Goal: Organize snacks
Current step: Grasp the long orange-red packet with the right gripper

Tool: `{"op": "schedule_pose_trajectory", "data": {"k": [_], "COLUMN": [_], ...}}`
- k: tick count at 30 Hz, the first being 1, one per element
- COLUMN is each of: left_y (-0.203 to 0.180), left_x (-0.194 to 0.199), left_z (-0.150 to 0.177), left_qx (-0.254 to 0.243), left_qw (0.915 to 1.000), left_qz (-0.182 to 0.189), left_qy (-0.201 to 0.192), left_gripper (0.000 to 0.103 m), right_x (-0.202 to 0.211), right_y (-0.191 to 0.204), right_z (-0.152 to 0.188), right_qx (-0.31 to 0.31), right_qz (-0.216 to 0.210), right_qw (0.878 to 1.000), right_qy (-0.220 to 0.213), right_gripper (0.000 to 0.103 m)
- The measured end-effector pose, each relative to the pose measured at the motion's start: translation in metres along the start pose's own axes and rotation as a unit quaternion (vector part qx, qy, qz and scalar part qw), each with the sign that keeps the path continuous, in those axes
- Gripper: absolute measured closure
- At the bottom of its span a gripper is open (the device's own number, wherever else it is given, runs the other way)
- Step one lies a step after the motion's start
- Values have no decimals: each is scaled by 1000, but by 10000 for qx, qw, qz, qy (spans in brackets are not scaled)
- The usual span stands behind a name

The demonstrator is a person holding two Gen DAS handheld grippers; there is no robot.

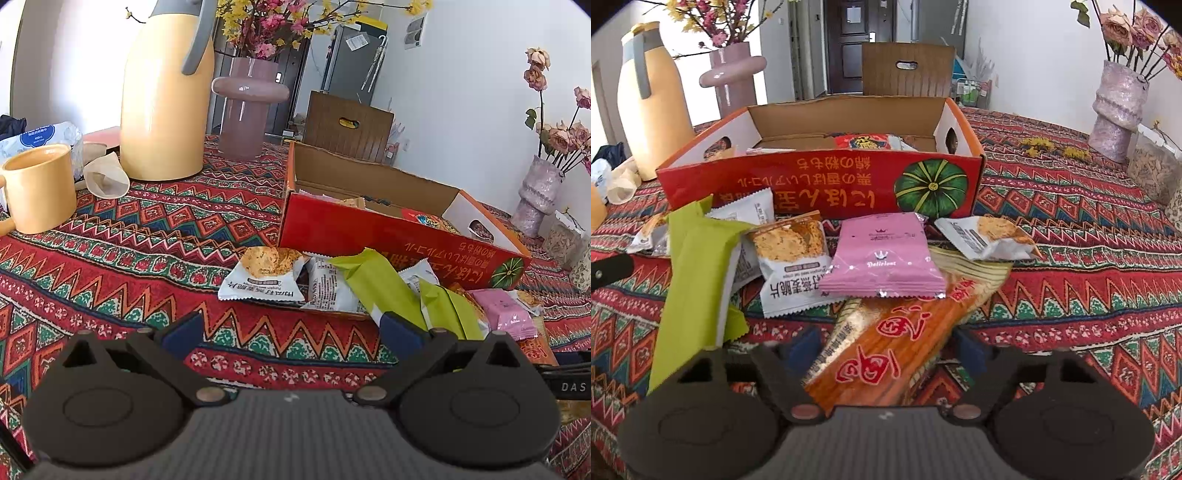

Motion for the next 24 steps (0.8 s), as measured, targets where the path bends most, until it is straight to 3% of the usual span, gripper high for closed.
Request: {"op": "schedule_pose_trajectory", "data": {"k": [3, 8, 17, 24], "left_y": [0, 1, 3, 6], "left_x": [0, 0, 0, -2], "left_z": [0, 0, 0, 0], "left_qx": [16, 49, 102, 160], "left_qw": [10000, 10000, 9999, 9998], "left_qz": [1, -7, -71, -149], "left_qy": [8, -6, 17, 35], "left_gripper": [0, 0, 0, 0], "right_x": [6, 14, 43, 66], "right_y": [-4, -17, -43, -64], "right_z": [3, 4, 7, -4], "right_qx": [69, -135, -537, -810], "right_qz": [3, -80, -155, -148], "right_qw": [10000, 9996, 9935, 9796], "right_qy": [-36, -228, -995, -1832], "right_gripper": [51, 66, 71, 71]}}
Point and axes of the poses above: each gripper's, at about its wrist camera, not at the fingertips, and x roughly against the way its jaws point, y to its left, z to its underside, the point moved 8 cm from there along -x, roughly the way its jaws point, and after that the axes turned 9 degrees about y, right-handed, at the moved point
